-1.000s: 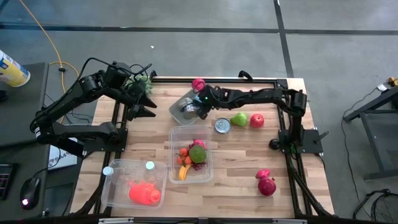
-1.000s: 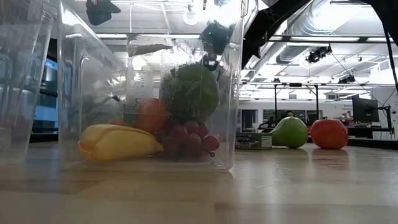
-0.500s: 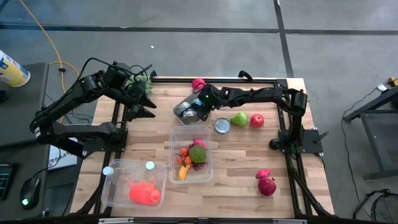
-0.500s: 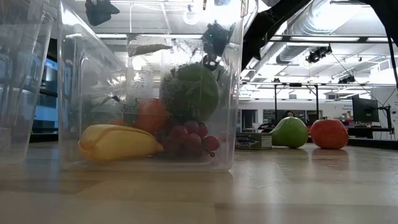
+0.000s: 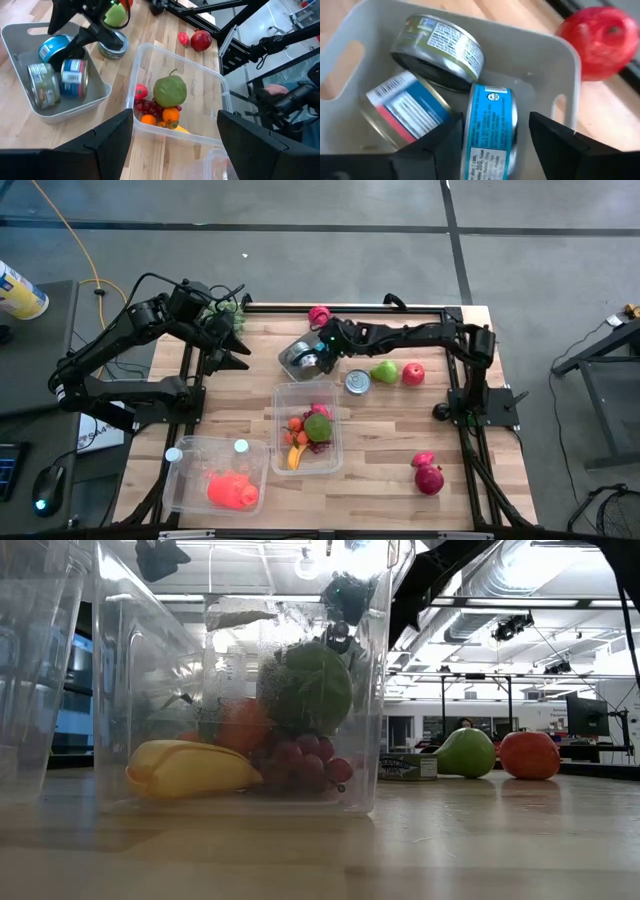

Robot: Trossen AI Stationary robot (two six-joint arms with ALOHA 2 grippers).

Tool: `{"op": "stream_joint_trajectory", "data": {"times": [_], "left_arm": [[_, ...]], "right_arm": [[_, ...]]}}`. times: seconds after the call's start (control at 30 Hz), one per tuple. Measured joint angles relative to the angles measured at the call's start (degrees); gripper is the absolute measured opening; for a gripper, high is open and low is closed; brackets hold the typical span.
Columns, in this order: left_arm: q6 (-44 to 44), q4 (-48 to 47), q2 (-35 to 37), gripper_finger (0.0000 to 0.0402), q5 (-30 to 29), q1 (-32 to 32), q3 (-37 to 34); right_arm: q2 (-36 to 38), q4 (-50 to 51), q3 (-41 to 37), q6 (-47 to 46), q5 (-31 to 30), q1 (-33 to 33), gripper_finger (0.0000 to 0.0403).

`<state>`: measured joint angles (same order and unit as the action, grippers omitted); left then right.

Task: Pick & Place Food Item
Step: Put the blue tuna can into the gray bin, then put the tuna can into the gray bin

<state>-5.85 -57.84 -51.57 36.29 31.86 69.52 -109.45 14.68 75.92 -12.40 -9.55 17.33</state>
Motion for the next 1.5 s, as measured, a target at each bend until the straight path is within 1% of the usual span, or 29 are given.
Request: {"op": "stream_joint_trajectory", "data": {"times": [0.13,0.27,0.4,0.5,0.63,0.73,0.8,0.97,1.13,1.27,1.5], "left_arm": [[0.0,-0.1,0.0,0.0281,0.0,0.0,0.0],[0.0,-0.1,0.0,0.0281,0.0,0.0,0.0],[0.0,-0.2,0.0,0.0281,0.0,0.0,0.0],[0.8,-0.1,0.0,0.0281,0.1,0.0,0.0],[1.9,0.0,0.0,0.0281,0.0,0.0,0.0],[2.3,0.0,0.0,0.0281,-0.4,0.0,0.0],[2.6,0.0,0.0,0.0281,-0.4,0.0,0.0],[2.5,0.0,0.0,0.0281,-0.4,0.0,0.0],[0.4,-0.1,0.0,0.0281,0.0,0.0,0.0],[-0.5,-0.3,0.0,0.0281,0.6,0.0,0.0],[-1.5,-0.4,0.0,0.0281,1.9,0.0,0.0]], "right_arm": [[3.3,0.1,0.0,0.1,-1.3,-1.1,0.0228],[8.3,4.0,0.0,0.0,-1.5,-2.4,0.023],[14.1,13.8,0.1,-3.3,-0.2,-2.6,0.023],[16.6,24.1,0.0,-7.1,0.9,-2.2,0.023],[17.5,37.4,0.0,-11.9,1.2,-1.4,0.023],[16.1,43.4,0.0,-12.7,2.0,-0.6,0.0229],[14.6,43.8,-0.1,-11.5,1.9,-0.3,0.0223],[11.0,38.8,-1.3,-9.0,2.3,0.9,0.0193],[6.2,36.7,-3.5,-4.6,6.4,2.2,0.0165],[2.7,36.1,-3.6,-3.8,6.7,2.3,0.015],[1.5,34.9,-3.4,-0.1,6.7,2.5,0.0132]]}}
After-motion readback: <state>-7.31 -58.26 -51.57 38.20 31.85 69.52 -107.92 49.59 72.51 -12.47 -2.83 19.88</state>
